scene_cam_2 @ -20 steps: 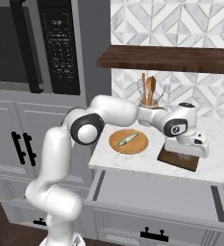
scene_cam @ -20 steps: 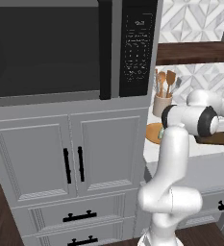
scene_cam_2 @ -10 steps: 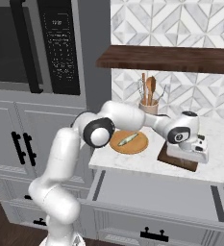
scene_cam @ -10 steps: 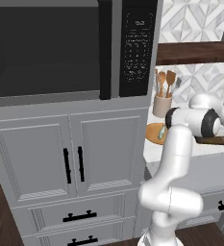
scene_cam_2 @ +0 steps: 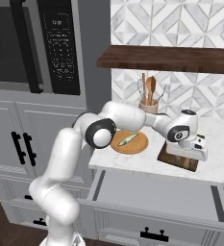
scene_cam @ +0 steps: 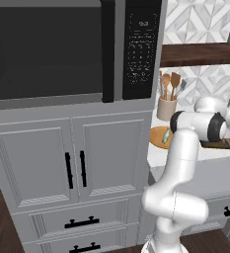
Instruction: Pick up the knife from the drawer and place it on the cutting board. Then place the meat from the plate to the cutting board.
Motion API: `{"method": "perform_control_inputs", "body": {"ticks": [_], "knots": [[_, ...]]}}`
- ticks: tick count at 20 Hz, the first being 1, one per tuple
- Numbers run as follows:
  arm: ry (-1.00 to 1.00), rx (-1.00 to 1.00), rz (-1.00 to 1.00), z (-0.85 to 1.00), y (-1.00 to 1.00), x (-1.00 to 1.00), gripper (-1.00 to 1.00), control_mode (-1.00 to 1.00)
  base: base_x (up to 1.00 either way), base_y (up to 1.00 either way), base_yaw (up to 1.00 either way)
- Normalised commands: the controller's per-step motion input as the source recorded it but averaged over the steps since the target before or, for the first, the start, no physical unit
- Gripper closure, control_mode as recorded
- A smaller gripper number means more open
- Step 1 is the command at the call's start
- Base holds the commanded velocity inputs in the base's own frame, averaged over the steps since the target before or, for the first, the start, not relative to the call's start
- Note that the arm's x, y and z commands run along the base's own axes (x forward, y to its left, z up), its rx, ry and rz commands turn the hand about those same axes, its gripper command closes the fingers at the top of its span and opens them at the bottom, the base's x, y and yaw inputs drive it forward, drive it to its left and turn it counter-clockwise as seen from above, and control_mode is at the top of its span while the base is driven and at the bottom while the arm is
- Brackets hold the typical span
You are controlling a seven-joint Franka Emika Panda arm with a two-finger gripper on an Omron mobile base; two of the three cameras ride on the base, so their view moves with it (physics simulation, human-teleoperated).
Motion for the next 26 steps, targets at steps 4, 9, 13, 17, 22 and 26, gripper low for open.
{"method": "perform_control_inputs", "body": {"ticks": [4, 9, 13, 17, 22, 26], "knots": [[-0.03, 0.0, 0.03, 0.48, 0.55, -0.12, -1.0, -1.0, 0.0, 0.0, 0.0], [0.0, 0.0, 0.08, 0.2, 1.0, -0.34, -1.0, -1.0, 0.0, 0.0, 0.0], [0.0, 0.0, 0.07, 0.0, 1.0, 0.04, -1.0, -1.0, 0.0, 0.0, 0.0], [0.0, 0.01, 0.01, 0.12, 1.0, 0.63, -1.0, -1.0, 0.0, 0.0, 0.0], [0.0, 0.09, -0.01, 0.02, 0.94, 0.69, -1.0, -1.0, 0.0, 0.0, 0.0], [0.03, 0.15, -0.04, -0.03, 0.71, 0.7, -1.0, -1.0, 0.0, 0.0, 0.0]]}}
